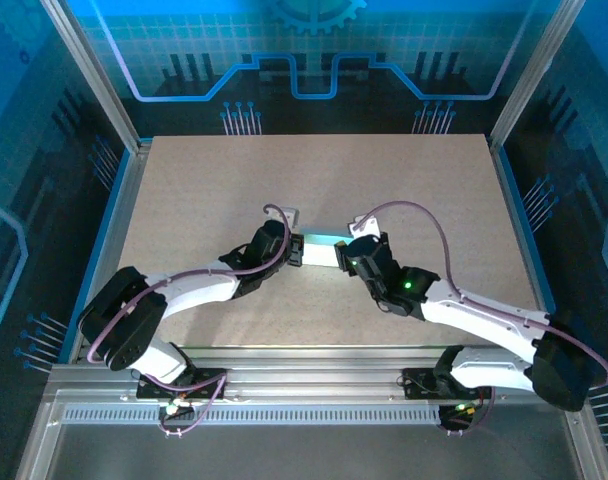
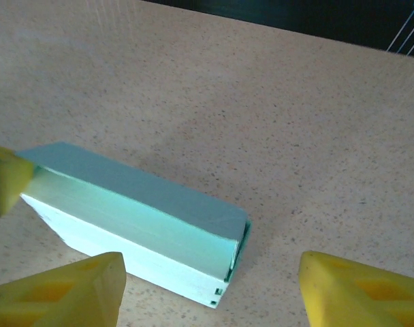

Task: Fold the paper box

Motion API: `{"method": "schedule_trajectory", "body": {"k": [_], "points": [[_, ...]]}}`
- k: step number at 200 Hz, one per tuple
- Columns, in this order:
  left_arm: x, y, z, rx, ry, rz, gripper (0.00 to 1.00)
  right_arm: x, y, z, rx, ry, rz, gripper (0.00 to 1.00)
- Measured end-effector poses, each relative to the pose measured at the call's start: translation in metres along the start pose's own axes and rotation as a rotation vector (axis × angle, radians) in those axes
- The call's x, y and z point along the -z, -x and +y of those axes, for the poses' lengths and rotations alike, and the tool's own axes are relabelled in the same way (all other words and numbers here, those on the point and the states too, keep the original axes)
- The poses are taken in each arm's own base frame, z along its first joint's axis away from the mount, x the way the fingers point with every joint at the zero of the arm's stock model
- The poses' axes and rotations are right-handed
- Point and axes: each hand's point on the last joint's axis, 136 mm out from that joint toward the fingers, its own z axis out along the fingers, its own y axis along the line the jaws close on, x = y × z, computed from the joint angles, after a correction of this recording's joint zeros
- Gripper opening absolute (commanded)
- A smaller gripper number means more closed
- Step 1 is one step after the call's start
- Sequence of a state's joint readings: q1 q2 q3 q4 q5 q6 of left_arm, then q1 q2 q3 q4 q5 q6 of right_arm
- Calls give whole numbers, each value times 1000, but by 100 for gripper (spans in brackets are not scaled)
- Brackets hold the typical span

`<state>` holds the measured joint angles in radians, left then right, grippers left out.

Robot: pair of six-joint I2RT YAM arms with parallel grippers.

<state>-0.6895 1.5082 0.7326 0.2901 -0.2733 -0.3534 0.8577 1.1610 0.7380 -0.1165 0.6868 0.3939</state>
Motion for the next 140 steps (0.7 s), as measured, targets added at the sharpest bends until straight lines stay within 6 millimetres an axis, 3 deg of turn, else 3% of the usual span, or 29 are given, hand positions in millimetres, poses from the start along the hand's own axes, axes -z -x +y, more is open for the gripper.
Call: {"method": "schedule_trajectory", "body": {"k": [43, 64, 92, 124, 140], "points": [[1, -2, -2, -32, -10, -28, 0, -23, 21, -29, -261, 16, 81, 71], [1, -2, -3, -42, -14, -36, 0, -38, 23, -33, -363, 21, 147, 71], [1, -2, -2, -45, -13, -43, 0, -51, -2, -24, -420, 42, 253, 70], [0, -2, -3, -45, -17, -48, 0, -58, -42, -20, -464, 38, 345, 67], [-1, -2, -4, -46, -18, -49, 0, -61, -44, -17, -486, 45, 329, 65]]}}
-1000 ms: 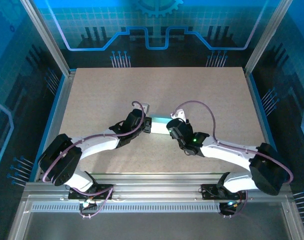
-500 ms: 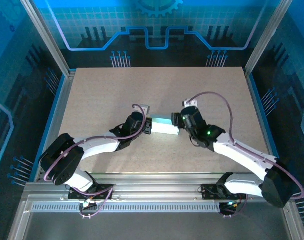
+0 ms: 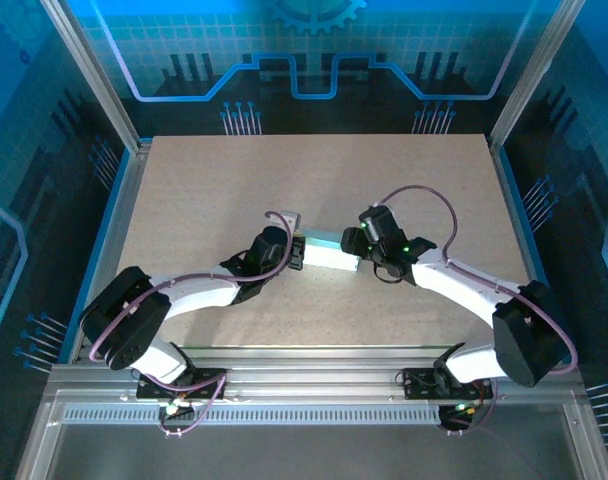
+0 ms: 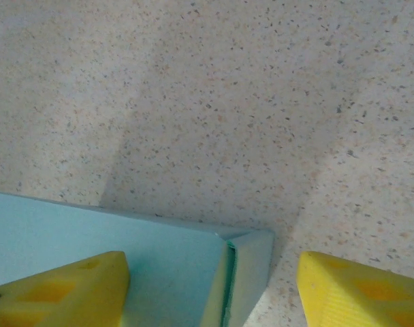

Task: Fold the paper box

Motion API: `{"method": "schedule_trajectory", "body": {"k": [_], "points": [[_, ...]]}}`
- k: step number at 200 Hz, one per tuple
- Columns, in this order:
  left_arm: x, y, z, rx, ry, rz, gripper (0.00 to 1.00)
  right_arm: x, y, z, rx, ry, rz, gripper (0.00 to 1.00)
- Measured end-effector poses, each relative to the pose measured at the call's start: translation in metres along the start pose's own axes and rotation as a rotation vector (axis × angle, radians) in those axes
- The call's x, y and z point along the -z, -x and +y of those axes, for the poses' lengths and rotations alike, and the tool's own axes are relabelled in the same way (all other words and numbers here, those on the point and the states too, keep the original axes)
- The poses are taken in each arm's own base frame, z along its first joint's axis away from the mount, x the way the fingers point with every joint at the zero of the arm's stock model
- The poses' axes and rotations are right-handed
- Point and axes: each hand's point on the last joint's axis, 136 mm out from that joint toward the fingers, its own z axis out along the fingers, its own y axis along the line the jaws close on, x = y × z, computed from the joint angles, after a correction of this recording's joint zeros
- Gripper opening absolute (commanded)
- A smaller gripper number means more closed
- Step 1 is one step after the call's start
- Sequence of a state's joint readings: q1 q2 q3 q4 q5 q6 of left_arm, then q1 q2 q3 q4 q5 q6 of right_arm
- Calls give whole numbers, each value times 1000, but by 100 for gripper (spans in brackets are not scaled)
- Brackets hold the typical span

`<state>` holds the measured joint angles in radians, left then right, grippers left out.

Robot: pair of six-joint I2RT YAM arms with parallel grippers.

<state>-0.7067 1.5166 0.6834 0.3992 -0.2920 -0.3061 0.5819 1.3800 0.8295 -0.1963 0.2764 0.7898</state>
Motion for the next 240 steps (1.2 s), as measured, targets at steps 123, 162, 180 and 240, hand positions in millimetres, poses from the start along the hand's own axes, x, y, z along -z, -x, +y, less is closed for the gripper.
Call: {"method": "schedule_trajectory", "body": {"k": [123, 162, 180, 240], "points": [[10, -13, 3, -31, -21, 35, 74, -7, 3, -7, -58, -40, -123, 63], [18, -25, -12, -89, -124, 96, 95, -10, 1, -4, -57, -47, -153, 62], [21, -33, -20, -104, -184, 136, 99, -13, -2, -1, -60, -37, -172, 61], [43, -39, -39, -46, -417, 183, 99, -19, -4, 4, -112, 5, -233, 60]]}}
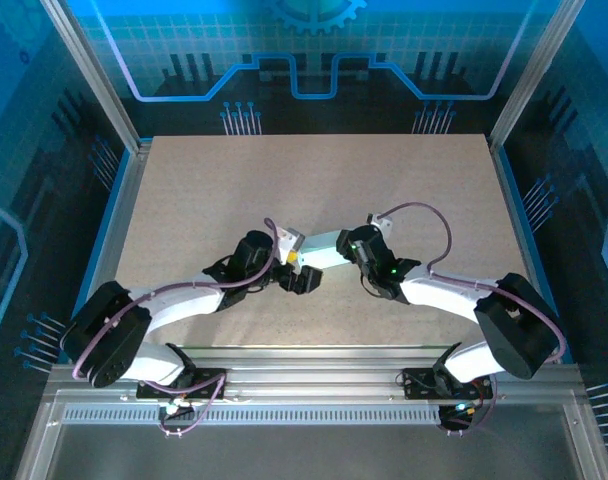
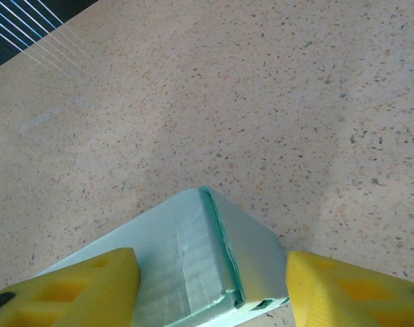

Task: Fold the paper box

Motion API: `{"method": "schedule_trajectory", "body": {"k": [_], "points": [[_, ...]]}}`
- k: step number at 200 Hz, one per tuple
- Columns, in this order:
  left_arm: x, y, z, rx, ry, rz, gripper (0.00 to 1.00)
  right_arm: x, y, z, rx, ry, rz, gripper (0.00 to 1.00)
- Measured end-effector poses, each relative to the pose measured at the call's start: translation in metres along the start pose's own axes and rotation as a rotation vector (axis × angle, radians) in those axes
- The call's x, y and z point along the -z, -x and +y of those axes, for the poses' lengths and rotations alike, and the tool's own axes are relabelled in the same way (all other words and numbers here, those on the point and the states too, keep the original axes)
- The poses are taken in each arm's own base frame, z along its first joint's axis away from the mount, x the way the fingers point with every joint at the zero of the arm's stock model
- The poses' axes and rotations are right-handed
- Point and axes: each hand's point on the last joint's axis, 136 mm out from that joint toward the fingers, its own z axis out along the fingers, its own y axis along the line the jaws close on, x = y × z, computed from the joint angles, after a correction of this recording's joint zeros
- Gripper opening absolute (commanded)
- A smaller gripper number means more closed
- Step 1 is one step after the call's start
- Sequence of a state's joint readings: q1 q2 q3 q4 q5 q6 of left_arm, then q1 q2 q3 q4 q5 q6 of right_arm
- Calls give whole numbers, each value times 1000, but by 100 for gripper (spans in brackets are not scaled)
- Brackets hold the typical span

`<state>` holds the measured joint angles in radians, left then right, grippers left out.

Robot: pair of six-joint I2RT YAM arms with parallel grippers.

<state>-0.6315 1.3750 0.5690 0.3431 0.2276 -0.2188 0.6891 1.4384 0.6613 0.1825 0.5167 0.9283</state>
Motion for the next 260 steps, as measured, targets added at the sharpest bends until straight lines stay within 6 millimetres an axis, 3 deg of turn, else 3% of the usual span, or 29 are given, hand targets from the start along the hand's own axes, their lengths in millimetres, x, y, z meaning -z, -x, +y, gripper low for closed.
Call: {"method": "schedule_trajectory", "body": {"k": [28, 51, 71, 117, 147, 187, 215, 260], "points": [[13, 16, 13, 162, -3, -77, 97, 0, 0, 2, -1, 8, -4, 60], [18, 30, 34, 350, 34, -116, 89, 0, 0, 2, 8, 12, -6, 59], [16, 36, 38, 450, 37, -121, 78, 0, 0, 3, 17, 14, -5, 59], [3, 24, 46, 577, 61, -66, 63, 0, -1, 5, 30, 28, 3, 59], [-7, 13, 51, 623, 73, -14, 41, 0, -2, 6, 35, 34, 8, 59], [-11, 21, 52, 633, 46, -30, 16, 1, -1, 6, 46, 33, 6, 59], [-14, 24, 57, 642, 32, -53, 14, 3, 1, 5, 76, 42, 13, 61], [-18, 29, 61, 638, 18, -74, 20, 1, 3, 5, 98, 120, 102, 66]]}}
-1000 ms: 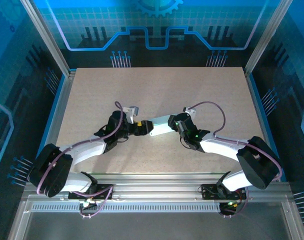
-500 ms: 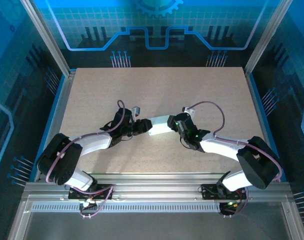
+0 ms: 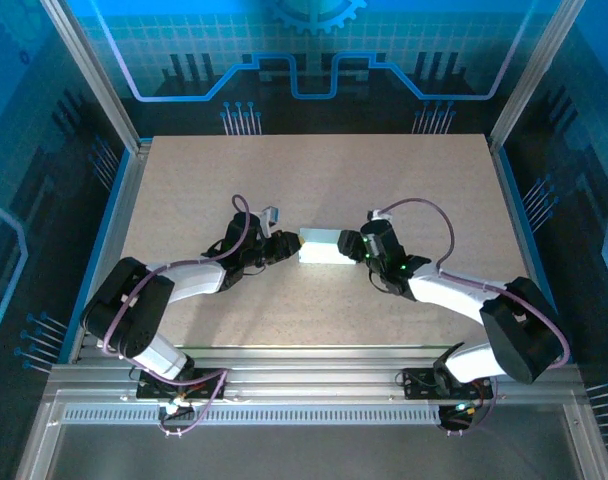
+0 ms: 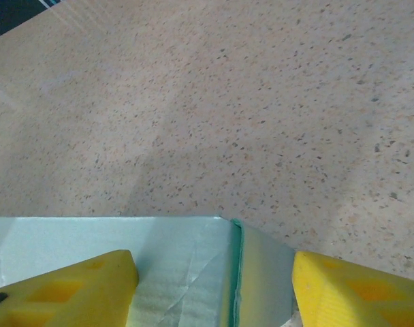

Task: Fold the paper box

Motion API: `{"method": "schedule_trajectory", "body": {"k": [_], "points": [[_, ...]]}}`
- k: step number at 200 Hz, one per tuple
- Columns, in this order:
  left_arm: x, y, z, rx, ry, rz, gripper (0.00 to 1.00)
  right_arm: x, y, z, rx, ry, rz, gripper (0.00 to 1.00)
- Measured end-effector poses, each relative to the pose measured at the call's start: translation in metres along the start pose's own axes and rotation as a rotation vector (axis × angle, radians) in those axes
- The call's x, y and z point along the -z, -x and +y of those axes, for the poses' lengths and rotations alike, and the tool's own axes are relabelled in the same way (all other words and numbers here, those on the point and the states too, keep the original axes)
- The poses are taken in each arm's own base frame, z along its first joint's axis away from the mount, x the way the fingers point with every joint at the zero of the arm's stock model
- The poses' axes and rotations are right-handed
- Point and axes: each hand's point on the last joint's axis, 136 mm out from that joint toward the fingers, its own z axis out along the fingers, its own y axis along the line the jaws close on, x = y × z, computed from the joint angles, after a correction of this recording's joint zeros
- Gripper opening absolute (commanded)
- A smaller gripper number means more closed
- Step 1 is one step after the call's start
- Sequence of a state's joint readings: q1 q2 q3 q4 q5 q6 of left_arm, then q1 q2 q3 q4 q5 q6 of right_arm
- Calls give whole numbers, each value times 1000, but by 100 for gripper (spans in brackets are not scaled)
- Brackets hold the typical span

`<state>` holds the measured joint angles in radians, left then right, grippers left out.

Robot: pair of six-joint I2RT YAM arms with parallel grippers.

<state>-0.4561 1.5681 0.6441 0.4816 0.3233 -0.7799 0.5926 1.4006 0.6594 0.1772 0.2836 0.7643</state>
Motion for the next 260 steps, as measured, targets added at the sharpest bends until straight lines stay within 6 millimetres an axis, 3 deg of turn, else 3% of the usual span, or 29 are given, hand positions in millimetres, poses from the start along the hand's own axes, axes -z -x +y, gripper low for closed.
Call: {"method": "schedule_trajectory", "body": {"k": [10, 30, 76, 113, 126, 160, 193, 229, 260], "points": [[-1, 1, -1, -2, 0, 0, 24, 0, 1, 4, 2, 29, 27, 67], [-3, 1, -1, -4, 4, 13, 45, -3, 0, 12, 17, 54, 80, 66], [0, -9, 3, 15, 16, 57, 71, -11, 0, 18, 16, 74, 111, 60], [6, 2, 0, 28, 10, 32, 85, -12, -1, 21, 5, 93, 112, 59], [8, 6, 4, 40, 16, 24, 81, -12, -2, 22, 5, 98, 113, 59], [0, 14, 22, 71, 49, 20, 59, -11, -4, 25, 3, 117, 127, 61], [-7, 28, 19, 67, 10, 5, 39, -11, -5, 25, -8, 132, 141, 65], [-9, 33, 16, 54, -10, -10, 35, -10, -2, 24, -73, 184, 168, 71], [-9, 34, 16, 46, -10, -11, 37, -6, 18, 25, -155, 249, 141, 72]]}}
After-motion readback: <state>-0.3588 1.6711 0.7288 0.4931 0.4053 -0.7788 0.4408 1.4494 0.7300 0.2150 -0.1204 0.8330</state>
